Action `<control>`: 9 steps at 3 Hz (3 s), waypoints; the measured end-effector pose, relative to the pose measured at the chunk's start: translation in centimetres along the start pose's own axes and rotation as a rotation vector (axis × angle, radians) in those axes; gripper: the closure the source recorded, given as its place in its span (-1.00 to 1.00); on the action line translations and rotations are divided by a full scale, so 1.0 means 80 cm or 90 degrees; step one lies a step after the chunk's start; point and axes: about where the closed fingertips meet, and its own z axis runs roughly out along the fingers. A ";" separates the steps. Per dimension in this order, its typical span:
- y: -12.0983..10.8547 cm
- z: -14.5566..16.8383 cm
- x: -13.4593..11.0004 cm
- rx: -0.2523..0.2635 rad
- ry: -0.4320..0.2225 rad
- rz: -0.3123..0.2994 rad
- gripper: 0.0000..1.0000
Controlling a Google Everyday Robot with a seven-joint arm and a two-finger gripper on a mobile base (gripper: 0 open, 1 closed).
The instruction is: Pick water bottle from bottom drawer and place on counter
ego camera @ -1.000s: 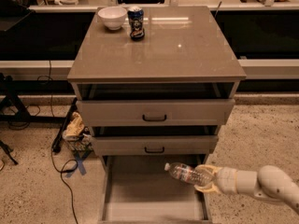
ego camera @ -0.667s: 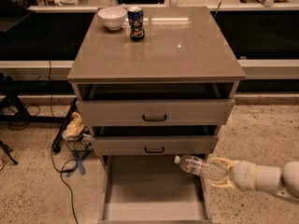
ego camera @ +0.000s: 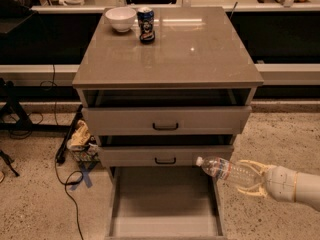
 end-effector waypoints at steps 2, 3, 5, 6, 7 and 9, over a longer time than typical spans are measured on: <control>-0.105 -0.024 -0.117 0.018 -0.051 -0.097 1.00; -0.177 -0.046 -0.191 0.046 -0.065 -0.154 1.00; -0.195 -0.032 -0.195 0.055 -0.075 -0.163 1.00; -0.242 -0.014 -0.212 0.054 -0.075 -0.177 1.00; -0.300 0.007 -0.230 0.070 -0.063 -0.176 1.00; -0.354 0.033 -0.230 0.123 -0.055 -0.108 1.00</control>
Offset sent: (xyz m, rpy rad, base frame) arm 0.0364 0.0371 0.2002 -0.0257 -0.2343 0.1439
